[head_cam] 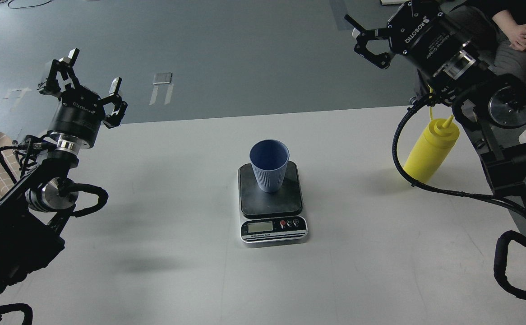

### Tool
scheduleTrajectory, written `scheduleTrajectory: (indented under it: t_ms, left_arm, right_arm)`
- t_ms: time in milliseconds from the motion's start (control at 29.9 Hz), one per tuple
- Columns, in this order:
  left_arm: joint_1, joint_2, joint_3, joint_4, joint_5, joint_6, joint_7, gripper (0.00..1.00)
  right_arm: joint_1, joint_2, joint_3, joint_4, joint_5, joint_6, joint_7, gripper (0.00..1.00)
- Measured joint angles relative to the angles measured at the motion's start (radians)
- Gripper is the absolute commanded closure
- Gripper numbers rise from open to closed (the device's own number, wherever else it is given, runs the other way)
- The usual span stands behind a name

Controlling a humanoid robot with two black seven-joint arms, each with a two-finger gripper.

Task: Pour seasoning into cup on scale with both arms
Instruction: 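Withdraw the left gripper up and back from the cup, then move the right gripper to the yellow squeeze bottle and grasp it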

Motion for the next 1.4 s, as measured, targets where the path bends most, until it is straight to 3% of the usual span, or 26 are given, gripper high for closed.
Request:
scheduleTrajectory:
  t_ms: [301, 501, 635, 869, 1069, 1404]
  left_arm:
    - [0.000, -0.003, 0.001, -0.002, 0.002, -0.017, 0.000, 0.02]
    - [-0.003, -0.004, 0.004, -0.003, 0.002, -0.018, 0.000, 0.02]
    - [-0.003, -0.004, 0.006, -0.004, 0.002, -0.018, 0.000, 0.02]
    - [-0.003, -0.003, 0.007, -0.009, 0.002, -0.017, 0.000, 0.02]
    - [-0.003, -0.001, 0.009, -0.011, 0.002, -0.016, 0.000, 0.02]
    - [-0.003, -0.003, 0.015, -0.014, 0.002, -0.015, 0.000, 0.02]
  right_arm:
    - [-0.269, -0.229, 0.087, 0.208, 0.261, 0.000, -0.003, 0.00]
    - [-0.573, -0.278, 0.261, 0.369, 0.317, 0.000, -0.005, 0.00]
    - [-0.773, -0.231, 0.357, 0.411, 0.327, 0.000, -0.005, 0.00]
    - [-0.949, -0.086, 0.382, 0.400, 0.325, 0.000, -0.005, 0.00]
    - [-0.950, 0.021, 0.361, 0.298, 0.323, 0.000, -0.001, 0.00]
    - [-0.911, 0.097, 0.340, 0.244, 0.326, 0.000, 0.004, 0.00]
